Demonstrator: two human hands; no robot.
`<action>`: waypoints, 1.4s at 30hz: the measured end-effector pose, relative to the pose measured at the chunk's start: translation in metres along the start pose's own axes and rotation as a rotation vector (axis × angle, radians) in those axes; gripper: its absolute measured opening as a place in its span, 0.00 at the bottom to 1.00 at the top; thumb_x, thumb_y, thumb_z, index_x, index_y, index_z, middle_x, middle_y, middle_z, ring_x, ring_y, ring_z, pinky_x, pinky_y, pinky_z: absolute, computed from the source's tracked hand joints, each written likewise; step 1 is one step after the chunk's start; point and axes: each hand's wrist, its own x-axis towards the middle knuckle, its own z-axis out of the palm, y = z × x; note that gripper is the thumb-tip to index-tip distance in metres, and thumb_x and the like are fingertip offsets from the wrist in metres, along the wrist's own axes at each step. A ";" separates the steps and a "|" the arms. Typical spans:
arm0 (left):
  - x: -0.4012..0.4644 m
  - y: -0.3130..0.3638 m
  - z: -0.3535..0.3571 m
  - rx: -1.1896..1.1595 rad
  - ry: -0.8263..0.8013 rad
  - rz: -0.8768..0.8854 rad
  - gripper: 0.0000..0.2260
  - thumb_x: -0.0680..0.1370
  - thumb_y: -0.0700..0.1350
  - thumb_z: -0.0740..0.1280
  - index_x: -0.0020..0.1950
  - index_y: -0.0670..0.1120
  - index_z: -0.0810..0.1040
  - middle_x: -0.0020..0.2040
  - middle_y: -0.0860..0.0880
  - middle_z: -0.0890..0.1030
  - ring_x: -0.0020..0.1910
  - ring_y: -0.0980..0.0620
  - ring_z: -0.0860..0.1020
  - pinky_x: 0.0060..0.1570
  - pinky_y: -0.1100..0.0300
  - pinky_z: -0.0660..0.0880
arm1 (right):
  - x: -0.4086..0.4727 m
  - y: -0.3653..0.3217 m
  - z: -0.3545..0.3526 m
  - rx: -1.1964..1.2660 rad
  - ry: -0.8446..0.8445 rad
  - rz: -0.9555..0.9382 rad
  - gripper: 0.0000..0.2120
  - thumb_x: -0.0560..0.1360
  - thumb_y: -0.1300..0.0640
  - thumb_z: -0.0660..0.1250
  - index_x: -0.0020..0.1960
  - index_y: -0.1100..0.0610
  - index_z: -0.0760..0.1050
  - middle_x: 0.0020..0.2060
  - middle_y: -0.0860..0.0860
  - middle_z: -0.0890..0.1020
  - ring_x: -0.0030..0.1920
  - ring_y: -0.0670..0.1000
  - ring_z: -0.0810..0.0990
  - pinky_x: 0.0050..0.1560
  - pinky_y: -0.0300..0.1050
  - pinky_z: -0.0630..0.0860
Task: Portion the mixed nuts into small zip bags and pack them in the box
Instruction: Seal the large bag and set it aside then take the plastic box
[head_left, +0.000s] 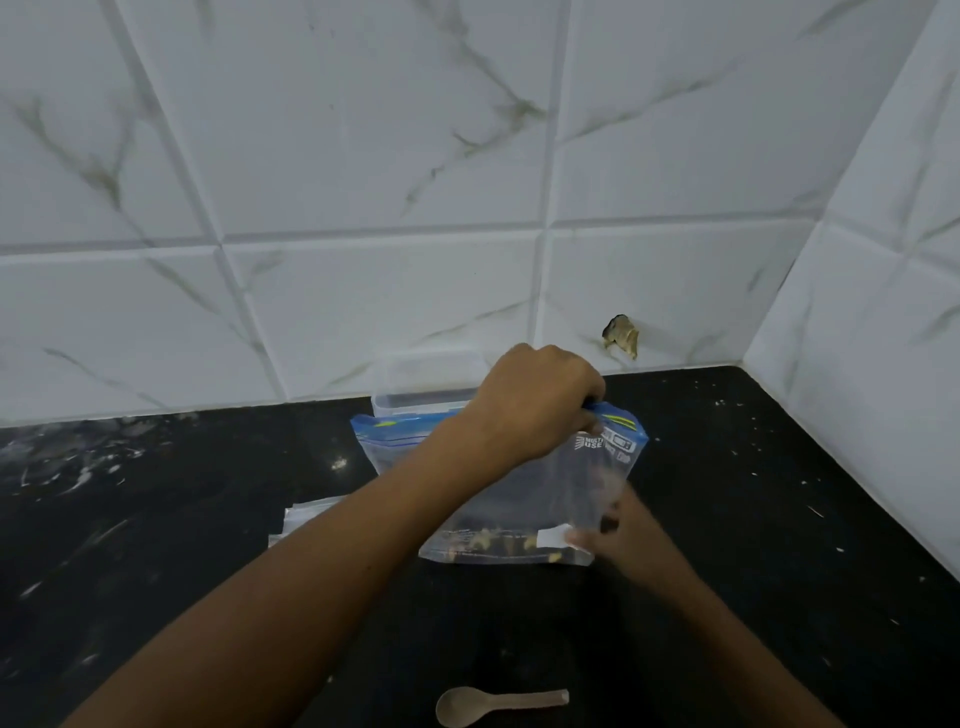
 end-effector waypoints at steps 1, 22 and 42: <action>0.000 0.000 0.000 -0.021 -0.014 -0.004 0.10 0.77 0.52 0.68 0.54 0.48 0.82 0.50 0.49 0.83 0.48 0.50 0.78 0.41 0.58 0.63 | -0.005 -0.019 -0.008 0.099 0.036 -0.072 0.28 0.69 0.61 0.76 0.60 0.45 0.65 0.51 0.39 0.77 0.52 0.42 0.78 0.45 0.33 0.75; -0.063 -0.088 -0.014 -0.170 -0.109 -0.299 0.07 0.77 0.50 0.70 0.48 0.48 0.83 0.43 0.51 0.83 0.43 0.51 0.77 0.46 0.52 0.76 | -0.004 -0.098 -0.065 -0.022 0.176 -0.450 0.09 0.77 0.63 0.66 0.40 0.55 0.81 0.33 0.49 0.82 0.34 0.40 0.75 0.38 0.31 0.72; -0.086 -0.108 -0.019 -0.339 -0.096 -0.331 0.03 0.76 0.48 0.71 0.44 0.50 0.81 0.37 0.59 0.78 0.38 0.56 0.76 0.38 0.67 0.70 | 0.000 -0.103 -0.072 -0.094 0.128 -0.315 0.11 0.74 0.54 0.70 0.56 0.46 0.77 0.49 0.43 0.82 0.47 0.45 0.81 0.44 0.34 0.77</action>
